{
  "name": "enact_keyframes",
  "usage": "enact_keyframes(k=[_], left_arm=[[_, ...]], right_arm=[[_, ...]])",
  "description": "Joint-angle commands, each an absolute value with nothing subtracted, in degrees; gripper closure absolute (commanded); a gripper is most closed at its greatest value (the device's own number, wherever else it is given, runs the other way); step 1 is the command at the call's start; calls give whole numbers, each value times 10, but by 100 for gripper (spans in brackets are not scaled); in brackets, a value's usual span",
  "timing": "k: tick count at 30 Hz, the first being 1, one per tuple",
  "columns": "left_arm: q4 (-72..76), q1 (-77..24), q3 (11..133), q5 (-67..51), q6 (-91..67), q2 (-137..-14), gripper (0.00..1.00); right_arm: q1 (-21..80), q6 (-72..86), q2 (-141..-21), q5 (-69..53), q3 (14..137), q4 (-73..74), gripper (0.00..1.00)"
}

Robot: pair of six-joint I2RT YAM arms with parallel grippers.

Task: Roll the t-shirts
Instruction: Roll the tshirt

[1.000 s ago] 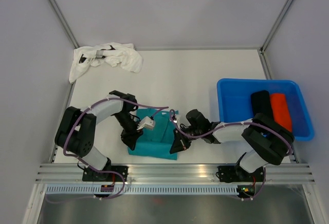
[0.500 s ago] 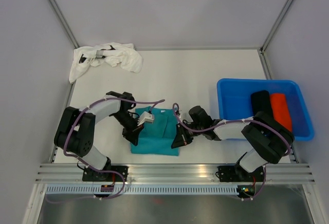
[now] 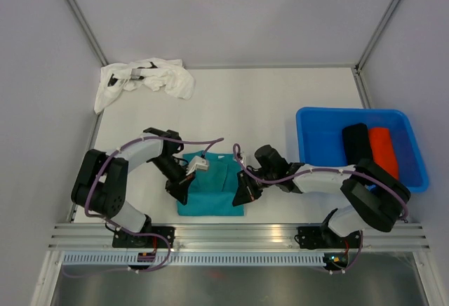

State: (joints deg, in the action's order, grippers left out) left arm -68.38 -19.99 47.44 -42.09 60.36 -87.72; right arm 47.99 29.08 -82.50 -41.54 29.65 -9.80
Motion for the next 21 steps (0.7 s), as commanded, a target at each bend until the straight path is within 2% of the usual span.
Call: enact_keyframes(k=[1,3,6,10,13,15,17,18,19,21], left_arm=[[-637,-194,511,-425,570,-924,90],[-616,-189,517,-415,544,-944,87],[-596,-182,520,-408,530,-965,83],[-576,-182,529,-393,512,-983,79],[-570,-181,536,-386,502,-989,78],[-569,-181,537,-389,499,-986,78],[-568,-181,534,-389,498,-984,79],[-568,-180,534,-389,499,-983,79],[-567,-181,532,-389,498,-983,79],[-566,-181,528,-389,497,-983,79]], right_arm=[[452,248,-878,-394,343,-55,78],[444,236,-904,-386,356,-53,70],[432,236,-904,-368,359,-55,66],[417,224,-872,-314,359,-20,55],[418,200,-813,-259,369,41,55],[421,186,-759,-188,381,70,58],[441,164,-713,-94,394,110,67],[453,163,-702,-66,396,126,72],[479,170,-694,-44,396,126,83],[505,184,-686,-31,395,104,90]])
